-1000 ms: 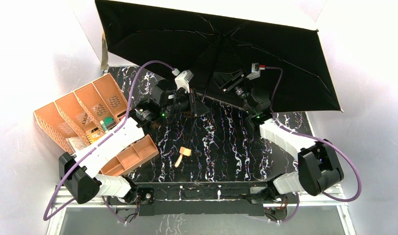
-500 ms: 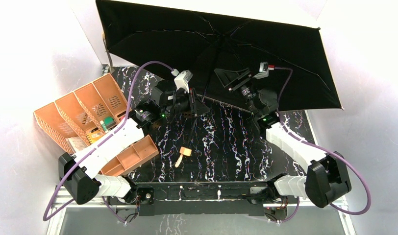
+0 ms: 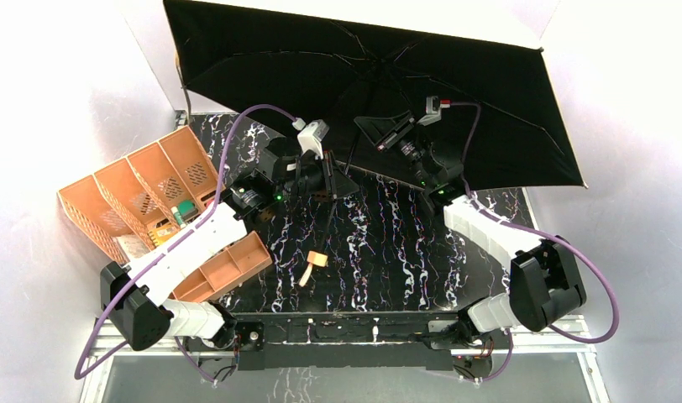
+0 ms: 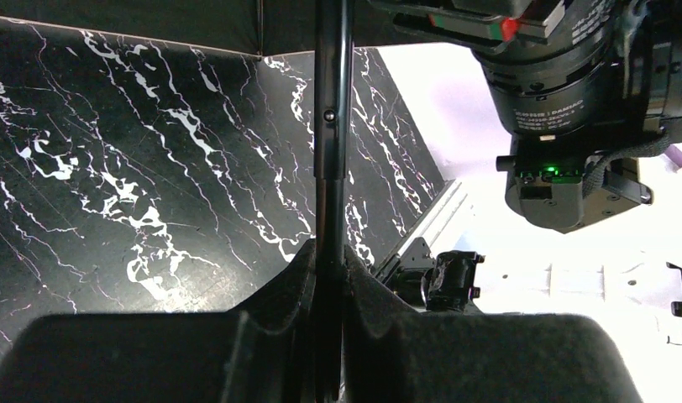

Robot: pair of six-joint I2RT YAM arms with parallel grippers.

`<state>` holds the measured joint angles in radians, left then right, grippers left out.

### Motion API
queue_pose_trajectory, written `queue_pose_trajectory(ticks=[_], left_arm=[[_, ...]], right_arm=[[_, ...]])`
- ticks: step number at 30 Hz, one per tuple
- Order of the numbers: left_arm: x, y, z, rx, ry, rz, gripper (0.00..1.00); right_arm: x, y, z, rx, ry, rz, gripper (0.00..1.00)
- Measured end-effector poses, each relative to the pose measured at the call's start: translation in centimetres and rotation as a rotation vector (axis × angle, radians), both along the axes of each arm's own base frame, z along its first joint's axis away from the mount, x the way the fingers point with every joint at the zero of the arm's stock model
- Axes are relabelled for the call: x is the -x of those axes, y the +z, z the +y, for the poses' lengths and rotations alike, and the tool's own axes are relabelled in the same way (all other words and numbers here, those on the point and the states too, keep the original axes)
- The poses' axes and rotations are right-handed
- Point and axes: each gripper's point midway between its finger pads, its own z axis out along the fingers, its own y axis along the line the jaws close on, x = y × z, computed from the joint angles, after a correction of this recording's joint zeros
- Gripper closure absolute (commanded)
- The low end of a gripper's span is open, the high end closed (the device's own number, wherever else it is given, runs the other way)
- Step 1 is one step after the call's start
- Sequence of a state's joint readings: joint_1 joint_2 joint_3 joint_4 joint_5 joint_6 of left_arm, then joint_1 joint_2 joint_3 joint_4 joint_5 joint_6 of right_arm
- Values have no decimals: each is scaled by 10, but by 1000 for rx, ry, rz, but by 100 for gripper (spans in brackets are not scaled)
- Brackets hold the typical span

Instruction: Put away the umbrella

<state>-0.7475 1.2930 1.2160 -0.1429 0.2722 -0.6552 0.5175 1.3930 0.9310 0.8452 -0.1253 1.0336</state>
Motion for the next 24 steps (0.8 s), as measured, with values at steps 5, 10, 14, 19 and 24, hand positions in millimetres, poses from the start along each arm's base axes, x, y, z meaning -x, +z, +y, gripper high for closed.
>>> queue_pose_trajectory(ticks=[5, 10, 14, 19, 24], left_arm=[[-4, -1, 2, -7, 12, -8, 100], [-9, 2, 0, -7, 17, -16, 100], [-17, 19, -12, 20, -5, -41, 100], [-20, 39, -26, 62, -52, -70, 100], [-22, 49, -33, 90, -79, -93, 100]], right_arm=[[-1, 7, 5, 43, 2, -4, 100], [-6, 13, 5, 158, -34, 12, 100], [-11, 32, -7, 243, -111, 22, 100], [-11, 56, -25, 321, -193, 30, 100], [-9, 68, -36, 421, -226, 78, 100]])
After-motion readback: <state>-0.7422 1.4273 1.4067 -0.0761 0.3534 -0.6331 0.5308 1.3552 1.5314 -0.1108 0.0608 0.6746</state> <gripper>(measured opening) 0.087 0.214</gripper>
